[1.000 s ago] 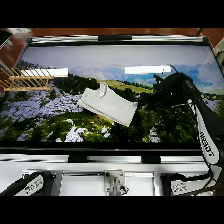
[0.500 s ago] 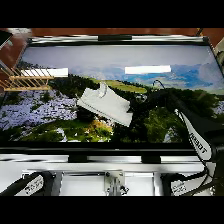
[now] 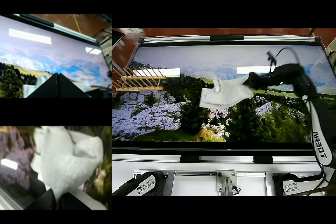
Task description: Fold the shirts.
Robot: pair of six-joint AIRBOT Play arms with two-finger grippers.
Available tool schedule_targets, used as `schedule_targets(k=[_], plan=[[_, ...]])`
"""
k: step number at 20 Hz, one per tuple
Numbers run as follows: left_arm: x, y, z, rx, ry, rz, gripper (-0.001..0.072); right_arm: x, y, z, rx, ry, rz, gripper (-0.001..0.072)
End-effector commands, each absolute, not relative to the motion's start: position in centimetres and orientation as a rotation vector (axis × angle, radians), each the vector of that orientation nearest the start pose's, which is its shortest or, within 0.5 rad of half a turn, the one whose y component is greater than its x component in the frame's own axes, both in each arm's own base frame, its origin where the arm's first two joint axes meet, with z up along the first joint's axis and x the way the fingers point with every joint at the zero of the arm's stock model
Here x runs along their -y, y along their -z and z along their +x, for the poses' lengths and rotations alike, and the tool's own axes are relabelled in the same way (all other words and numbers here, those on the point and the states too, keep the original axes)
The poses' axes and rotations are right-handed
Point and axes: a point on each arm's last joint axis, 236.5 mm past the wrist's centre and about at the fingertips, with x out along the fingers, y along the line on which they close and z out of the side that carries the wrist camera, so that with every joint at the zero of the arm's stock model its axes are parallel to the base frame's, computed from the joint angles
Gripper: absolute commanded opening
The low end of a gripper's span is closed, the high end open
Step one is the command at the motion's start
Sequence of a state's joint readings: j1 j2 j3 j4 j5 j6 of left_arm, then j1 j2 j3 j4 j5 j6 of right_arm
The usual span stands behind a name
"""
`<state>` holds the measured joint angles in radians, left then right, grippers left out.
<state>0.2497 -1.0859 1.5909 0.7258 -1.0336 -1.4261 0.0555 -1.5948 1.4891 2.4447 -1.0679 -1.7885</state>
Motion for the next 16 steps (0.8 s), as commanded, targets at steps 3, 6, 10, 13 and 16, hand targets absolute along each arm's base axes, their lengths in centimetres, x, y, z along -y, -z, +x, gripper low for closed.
schedule_targets(k=[3, 6, 10, 13, 16], plan=[[5.0, -34.8, 42.3, -0.389, 0.386, -0.523, 0.0033, -7.7, -14.6, 51.2, -0.908, -0.428, 0.540, 0.0073], [5.5, -34.1, 41.8, -0.429, 0.405, -0.515, 0.0033, 1.6, -12.5, 50.0, -0.965, -0.232, 0.564, 0.0073], [5.9, -33.5, 41.3, -0.462, 0.419, -0.510, 0.0033, 13.7, -9.4, 45.2, -1.071, 0.068, 0.599, 0.0073], [5.9, -33.5, 41.3, -0.463, 0.420, -0.510, 0.0033, 19.9, -7.8, 40.4, -1.157, 0.235, 0.615, 0.0074], [5.9, -33.5, 41.3, -0.463, 0.420, -0.510, 0.0033, 24.2, -7.0, 36.6, -1.201, 0.374, 0.653, 0.0074]])
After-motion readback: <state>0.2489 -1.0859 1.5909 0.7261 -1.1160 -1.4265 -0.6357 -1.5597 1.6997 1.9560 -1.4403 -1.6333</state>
